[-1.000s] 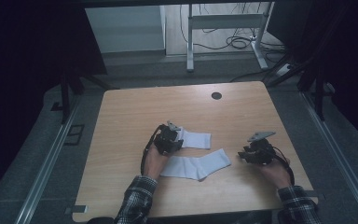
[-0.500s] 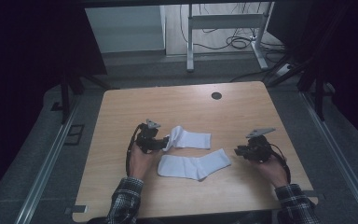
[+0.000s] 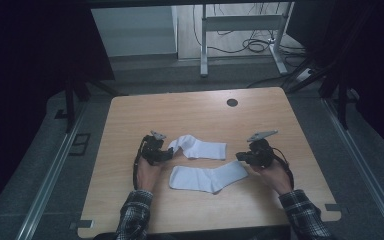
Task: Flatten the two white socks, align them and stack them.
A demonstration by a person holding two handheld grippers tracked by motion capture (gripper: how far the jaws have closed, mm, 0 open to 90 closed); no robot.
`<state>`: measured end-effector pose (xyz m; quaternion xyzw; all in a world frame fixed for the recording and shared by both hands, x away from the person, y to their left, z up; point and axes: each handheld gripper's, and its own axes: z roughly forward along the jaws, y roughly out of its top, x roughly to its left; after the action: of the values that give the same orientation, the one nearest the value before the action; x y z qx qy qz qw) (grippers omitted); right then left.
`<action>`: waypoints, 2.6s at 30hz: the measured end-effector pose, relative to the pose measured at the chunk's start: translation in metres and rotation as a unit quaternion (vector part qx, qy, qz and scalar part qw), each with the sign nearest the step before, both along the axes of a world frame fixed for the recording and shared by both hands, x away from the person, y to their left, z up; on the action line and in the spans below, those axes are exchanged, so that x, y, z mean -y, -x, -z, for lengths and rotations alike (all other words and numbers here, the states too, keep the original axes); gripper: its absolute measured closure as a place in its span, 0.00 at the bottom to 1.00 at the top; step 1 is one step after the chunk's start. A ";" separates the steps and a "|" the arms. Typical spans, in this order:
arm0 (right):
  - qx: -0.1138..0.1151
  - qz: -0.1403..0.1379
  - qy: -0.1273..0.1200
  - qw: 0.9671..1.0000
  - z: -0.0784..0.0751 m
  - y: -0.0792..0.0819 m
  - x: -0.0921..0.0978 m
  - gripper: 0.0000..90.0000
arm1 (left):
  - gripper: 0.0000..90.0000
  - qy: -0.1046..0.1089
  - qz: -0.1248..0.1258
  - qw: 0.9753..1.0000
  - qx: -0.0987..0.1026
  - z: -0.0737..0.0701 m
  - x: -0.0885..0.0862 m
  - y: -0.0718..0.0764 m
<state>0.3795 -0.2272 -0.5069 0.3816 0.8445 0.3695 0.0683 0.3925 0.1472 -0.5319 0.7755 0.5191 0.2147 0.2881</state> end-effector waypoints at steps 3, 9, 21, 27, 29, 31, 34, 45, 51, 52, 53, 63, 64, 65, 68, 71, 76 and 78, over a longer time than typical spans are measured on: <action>-0.004 -0.009 -0.009 1.000 0.001 -0.004 -0.016 0.95 | 0.41 0.025 0.003 1.000 0.007 -0.001 -0.007 0.003; 0.000 -0.023 0.022 0.999 0.012 -0.015 -0.053 0.96 | 0.39 0.020 0.007 1.000 0.002 0.006 -0.012 0.005; 0.000 0.039 0.064 0.997 0.013 -0.035 -0.019 0.94 | 0.41 0.014 0.009 1.000 0.016 -0.002 -0.012 0.008; 0.021 0.052 0.035 0.998 0.001 -0.041 -0.014 0.84 | 0.54 0.028 0.025 0.999 0.019 -0.008 -0.009 0.003; 0.024 0.050 0.033 0.998 0.001 -0.042 -0.015 0.82 | 0.54 0.036 0.025 0.999 0.018 -0.007 -0.008 0.002; 0.029 0.048 0.035 0.998 0.003 -0.046 -0.022 0.80 | 0.56 0.038 0.024 0.999 0.016 -0.006 -0.009 0.001; 0.029 0.051 0.037 0.998 0.007 -0.051 -0.028 0.77 | 0.58 0.043 0.017 0.999 0.010 -0.003 -0.011 -0.002; 0.007 0.051 0.035 0.998 0.021 -0.056 -0.033 0.89 | 0.82 0.070 0.032 0.997 -0.005 0.009 -0.011 -0.005; 0.014 0.047 0.041 0.998 0.016 -0.052 -0.031 0.92 | 0.93 0.082 0.041 0.996 0.000 0.004 -0.009 0.001; 0.020 0.045 0.038 0.998 0.013 -0.050 -0.029 0.92 | 0.93 0.082 0.043 0.996 0.001 0.002 -0.009 0.002; 0.022 0.043 0.036 0.998 0.011 -0.050 -0.028 0.92 | 0.93 0.084 0.046 0.995 0.003 -0.002 -0.008 0.004; 0.042 0.029 0.027 0.998 -0.022 -0.032 -0.015 0.92 | 0.93 0.083 0.080 0.993 0.029 -0.037 -0.001 0.026; 0.046 0.025 0.024 0.998 -0.028 -0.027 -0.011 0.92 | 0.93 0.082 0.082 0.993 0.030 -0.039 -0.001 0.028; 0.046 0.023 0.022 0.998 -0.030 -0.024 -0.010 0.92 | 0.93 0.083 0.085 0.992 0.031 -0.041 -0.001 0.032; 0.048 0.019 0.021 0.998 -0.035 -0.018 -0.006 0.92 | 0.93 0.081 0.094 0.992 0.033 -0.046 0.000 0.043; 0.051 0.008 0.020 0.998 -0.039 -0.008 -0.001 0.92 | 0.93 0.077 0.104 0.991 0.034 -0.049 0.003 0.056; 0.052 -0.002 0.017 0.998 -0.041 0.010 0.006 0.92 | 0.93 0.077 0.115 0.990 0.031 -0.051 0.005 0.073; 0.050 -0.009 0.018 0.999 -0.042 0.019 0.009 0.92 | 0.93 0.078 0.121 0.989 0.028 -0.052 0.006 0.083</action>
<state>0.3605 -0.2361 -0.4654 0.3537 0.8498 0.3738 0.1143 0.3097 0.1417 -0.4800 0.8015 0.4281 0.1594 0.3859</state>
